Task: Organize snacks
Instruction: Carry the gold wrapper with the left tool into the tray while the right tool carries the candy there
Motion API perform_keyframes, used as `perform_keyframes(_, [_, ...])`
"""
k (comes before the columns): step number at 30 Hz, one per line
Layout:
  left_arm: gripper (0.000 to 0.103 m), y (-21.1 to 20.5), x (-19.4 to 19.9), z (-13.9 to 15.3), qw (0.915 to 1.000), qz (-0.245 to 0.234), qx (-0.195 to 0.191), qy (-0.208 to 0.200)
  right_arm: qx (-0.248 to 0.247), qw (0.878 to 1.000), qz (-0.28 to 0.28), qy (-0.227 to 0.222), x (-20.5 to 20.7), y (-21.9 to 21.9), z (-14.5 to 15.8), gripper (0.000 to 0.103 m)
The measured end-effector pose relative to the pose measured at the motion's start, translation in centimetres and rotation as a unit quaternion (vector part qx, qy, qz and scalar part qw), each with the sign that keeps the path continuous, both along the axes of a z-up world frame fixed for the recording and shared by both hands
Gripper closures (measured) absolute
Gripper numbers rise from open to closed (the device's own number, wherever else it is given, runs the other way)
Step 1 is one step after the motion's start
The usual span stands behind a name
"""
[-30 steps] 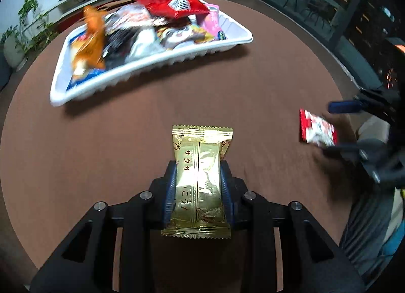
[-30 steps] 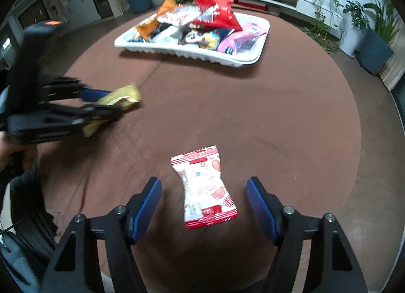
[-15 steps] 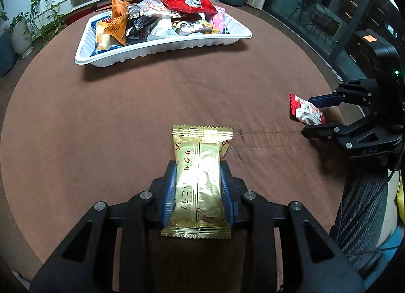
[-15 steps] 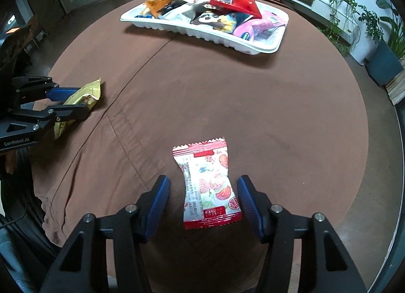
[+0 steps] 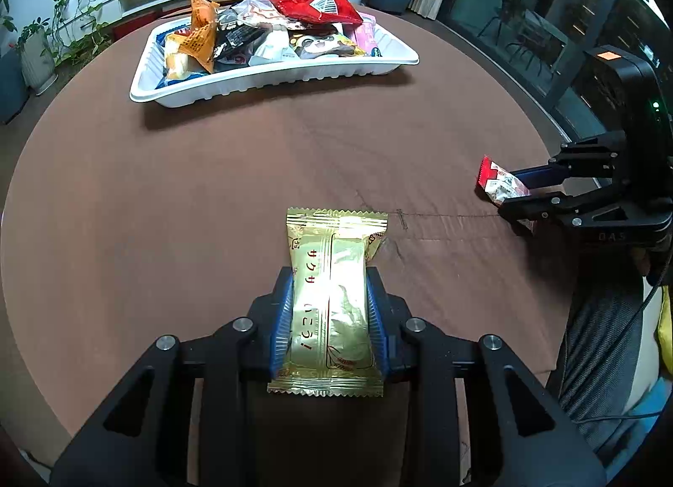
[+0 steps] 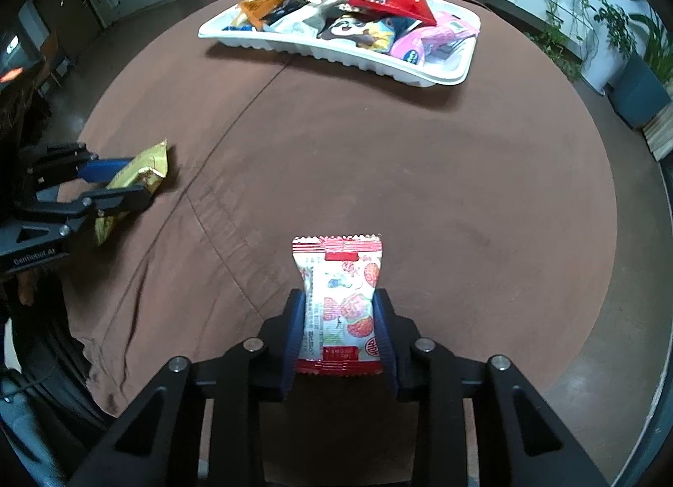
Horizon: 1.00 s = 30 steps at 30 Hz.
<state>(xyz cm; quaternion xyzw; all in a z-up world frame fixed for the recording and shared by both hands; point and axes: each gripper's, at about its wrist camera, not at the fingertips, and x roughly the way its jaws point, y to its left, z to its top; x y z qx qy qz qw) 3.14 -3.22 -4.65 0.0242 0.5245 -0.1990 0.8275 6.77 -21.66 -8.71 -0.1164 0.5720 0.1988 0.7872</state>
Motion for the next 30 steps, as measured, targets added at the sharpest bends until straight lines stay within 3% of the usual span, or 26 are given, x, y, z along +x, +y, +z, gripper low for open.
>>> perform_keyframes(7, [0.073,0.5,0.2,0.3,0.9999,0.009,-0.013,0.0,0.081,0.997,-0.018,-0.008,-0.3,0.8,1.6,0.069])
perform_keyframes(16, [0.073,2.2,1.7,1.9,0.9972,0.03,-0.069,-0.003,0.171,0.984,-0.039,-0.012,0.7,1.6,3.3,0.069])
perform_keyframes(21, [0.073,4.0,4.5,4.9,0.9935,0.049,-0.097,-0.031,0.194,0.975,-0.093,-0.047,3.4,-0.4,5.9,0.069])
perform_keyframes(26, [0.073,6.1,9.3,8.6,0.9886,0.074,-0.111,-0.07,0.217,0.958,-0.158,-0.096,7.0,-2.6,9.5,0.069])
perform_keyframes(30, [0.073,7.2,13.1,10.6,0.9854,0.086,-0.118,-0.087,0.239,0.945,-0.175,-0.137,9.9,-3.0,13.2,0.069])
